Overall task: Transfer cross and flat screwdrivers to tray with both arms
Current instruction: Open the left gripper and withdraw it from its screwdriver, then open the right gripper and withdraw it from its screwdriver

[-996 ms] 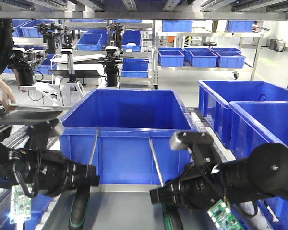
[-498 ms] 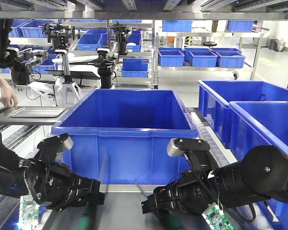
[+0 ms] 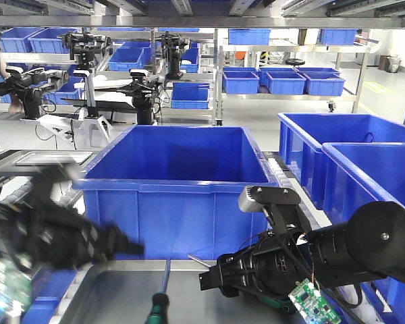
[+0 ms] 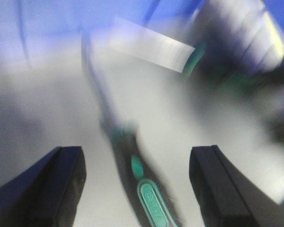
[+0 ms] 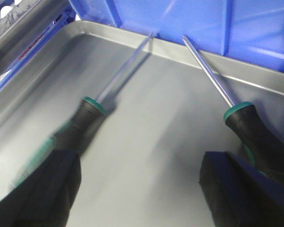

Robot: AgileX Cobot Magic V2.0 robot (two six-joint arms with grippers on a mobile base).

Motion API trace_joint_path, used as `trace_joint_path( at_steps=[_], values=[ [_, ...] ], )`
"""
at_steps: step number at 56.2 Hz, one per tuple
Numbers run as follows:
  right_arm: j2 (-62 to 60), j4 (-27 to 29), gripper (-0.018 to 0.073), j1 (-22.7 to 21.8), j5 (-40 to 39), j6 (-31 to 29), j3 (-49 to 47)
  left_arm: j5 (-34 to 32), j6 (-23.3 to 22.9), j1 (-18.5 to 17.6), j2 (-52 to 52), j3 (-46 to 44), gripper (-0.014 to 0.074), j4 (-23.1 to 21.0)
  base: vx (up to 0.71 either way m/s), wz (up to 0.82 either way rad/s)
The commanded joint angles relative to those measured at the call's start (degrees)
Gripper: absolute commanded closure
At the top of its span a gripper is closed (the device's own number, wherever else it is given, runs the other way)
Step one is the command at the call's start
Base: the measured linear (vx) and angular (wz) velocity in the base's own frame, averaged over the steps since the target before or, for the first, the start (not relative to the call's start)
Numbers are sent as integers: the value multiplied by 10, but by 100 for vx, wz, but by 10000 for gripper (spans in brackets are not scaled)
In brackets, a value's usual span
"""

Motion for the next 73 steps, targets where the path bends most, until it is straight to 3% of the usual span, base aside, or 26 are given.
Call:
trace_joint_path(
  at_steps=[1, 21, 26, 30, 43, 50, 56, 62, 73],
  values=[
    [-24, 11, -34, -1, -29, -1, -21, -70, 1, -2, -54, -18, 6, -25, 0, 0],
    [-24, 11, -34, -1, -29, -1, -21, -101, 1, -2, -86, -18, 11, -14, 0, 0],
    [-24, 11, -34, -1, -29, -1, -21, -99, 1, -2, -86, -15, 26, 3, 0, 0],
    [-24, 11, -34, -1, -29, -1, -21, -114, -3, -2, -103, 4, 51, 43, 0, 0],
    [-24, 12, -34, -1, -29, -1, -21, -256, -112, 5, -291, 238, 223, 180, 0, 0],
    [-24, 12, -34, -1, -29, -1, -21, -293, -167, 36, -415, 381, 356, 258, 0, 0],
    [-24, 12, -34, -1, -29, -1, -21, -302, -172, 73, -510, 475, 489, 312, 0, 0],
    [-24, 12, -34, -1, -29, -1, -21, -313, -181, 104, -586, 552, 601, 320, 0, 0],
    [-24, 12, -34, -1, -29, -1, -21, -348, -181, 147, -716, 644, 603, 320, 0, 0]
  ],
)
